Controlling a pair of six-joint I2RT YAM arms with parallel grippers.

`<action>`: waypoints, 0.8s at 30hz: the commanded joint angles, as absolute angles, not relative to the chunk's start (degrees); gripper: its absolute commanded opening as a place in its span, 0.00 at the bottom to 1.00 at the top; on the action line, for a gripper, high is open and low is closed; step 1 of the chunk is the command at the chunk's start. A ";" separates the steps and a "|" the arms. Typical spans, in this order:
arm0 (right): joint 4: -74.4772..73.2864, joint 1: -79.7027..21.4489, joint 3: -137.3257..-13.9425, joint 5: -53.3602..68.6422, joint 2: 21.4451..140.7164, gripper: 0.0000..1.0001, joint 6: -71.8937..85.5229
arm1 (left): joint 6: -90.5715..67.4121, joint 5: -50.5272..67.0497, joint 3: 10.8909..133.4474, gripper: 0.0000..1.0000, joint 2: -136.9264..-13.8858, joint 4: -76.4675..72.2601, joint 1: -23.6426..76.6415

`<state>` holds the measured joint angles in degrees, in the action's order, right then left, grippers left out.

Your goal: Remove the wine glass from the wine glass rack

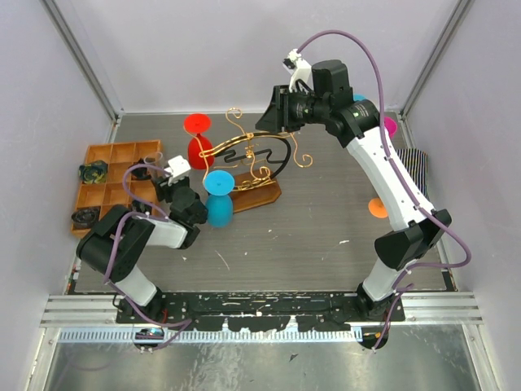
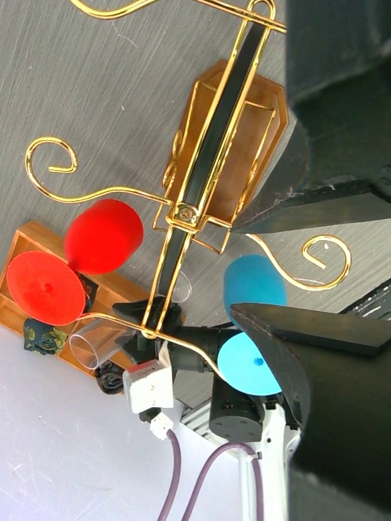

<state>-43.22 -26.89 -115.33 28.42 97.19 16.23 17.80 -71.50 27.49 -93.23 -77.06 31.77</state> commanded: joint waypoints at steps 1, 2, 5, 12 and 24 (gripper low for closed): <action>-39.82 -26.86 -115.08 29.48 95.69 0.45 15.73 | 17.61 -72.30 27.83 0.48 -92.57 -82.00 32.17; -39.81 -26.82 -114.83 29.55 95.57 0.45 15.73 | 17.52 -72.25 27.59 0.48 -92.22 -82.00 32.17; -39.90 -26.88 -114.76 30.18 95.37 0.45 15.52 | 18.32 -72.84 26.61 0.48 -90.69 -82.00 32.53; -39.66 -27.14 -114.86 31.28 95.29 0.45 15.11 | 23.37 -71.94 24.40 0.40 -77.46 -78.83 35.03; -44.37 -31.06 -118.71 34.57 96.87 0.45 15.05 | -14.87 -54.14 40.15 0.27 -37.31 6.57 37.17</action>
